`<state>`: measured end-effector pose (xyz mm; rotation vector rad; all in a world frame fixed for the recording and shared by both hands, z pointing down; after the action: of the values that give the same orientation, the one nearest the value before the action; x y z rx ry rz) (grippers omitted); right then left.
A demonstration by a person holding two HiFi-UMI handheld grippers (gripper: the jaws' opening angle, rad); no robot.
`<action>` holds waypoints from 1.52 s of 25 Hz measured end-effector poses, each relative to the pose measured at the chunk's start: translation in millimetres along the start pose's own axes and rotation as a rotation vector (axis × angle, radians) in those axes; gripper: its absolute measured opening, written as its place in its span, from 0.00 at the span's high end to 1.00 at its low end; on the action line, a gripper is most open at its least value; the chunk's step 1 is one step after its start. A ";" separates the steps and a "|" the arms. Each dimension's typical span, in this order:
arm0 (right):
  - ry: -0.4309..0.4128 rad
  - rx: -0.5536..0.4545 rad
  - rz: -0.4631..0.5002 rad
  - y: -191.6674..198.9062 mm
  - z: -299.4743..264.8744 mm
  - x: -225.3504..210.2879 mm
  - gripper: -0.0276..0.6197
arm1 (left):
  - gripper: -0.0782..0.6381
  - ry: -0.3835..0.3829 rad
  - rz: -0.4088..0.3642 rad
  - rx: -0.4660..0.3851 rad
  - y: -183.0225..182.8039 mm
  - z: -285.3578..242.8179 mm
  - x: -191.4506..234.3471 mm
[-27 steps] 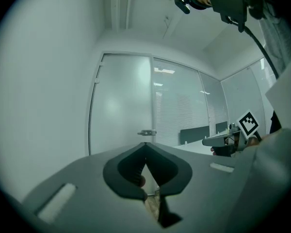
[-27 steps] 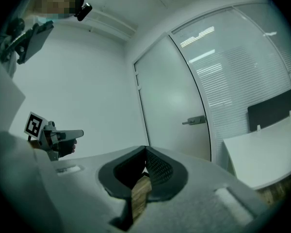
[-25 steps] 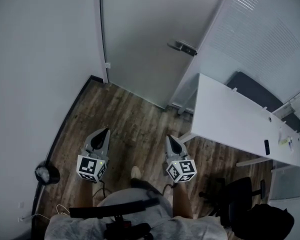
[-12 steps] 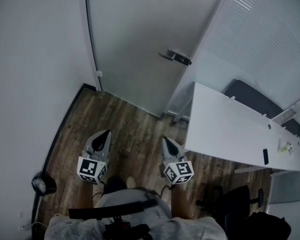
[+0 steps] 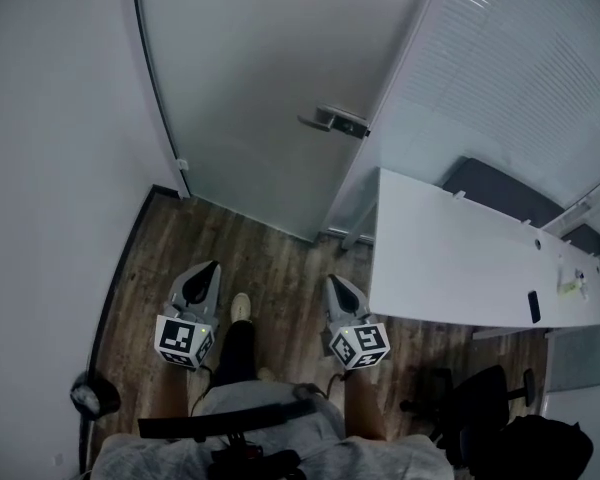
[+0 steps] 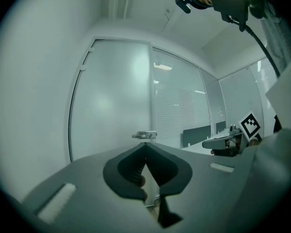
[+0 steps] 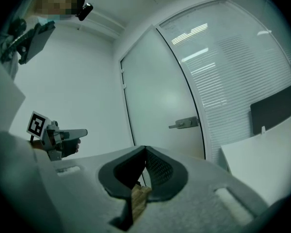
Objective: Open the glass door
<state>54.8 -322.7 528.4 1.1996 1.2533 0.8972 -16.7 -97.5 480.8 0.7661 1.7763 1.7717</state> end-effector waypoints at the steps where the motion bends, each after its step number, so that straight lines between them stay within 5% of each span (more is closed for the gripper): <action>1: 0.008 -0.004 0.003 -1.3 -5.2 -3.6 0.95 | 0.89 0.009 0.000 -0.004 -0.5 -8.0 3.1; 16: 0.167 -0.023 -0.018 -21.8 -91.6 -53.5 0.95 | 0.89 0.179 -0.004 0.011 -14.3 -148.1 63.6; 38: 0.452 -0.064 -0.069 -29.6 -135.8 -125.6 0.95 | 0.88 0.476 -0.087 0.074 -5.2 -324.8 67.0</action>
<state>-100.2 -427.5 537.0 0.9231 1.5992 1.1903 -293.1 -280.8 483.1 0.2975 2.1475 1.9509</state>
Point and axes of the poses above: the fingertips, and each gripper's own axes: z backward along the fingers, x to its left, y out of its underside, the point moved 1 cm from there along z, backward along the fingers, and after that the axes turned 1 degree about -x, right-handed, at the moved point
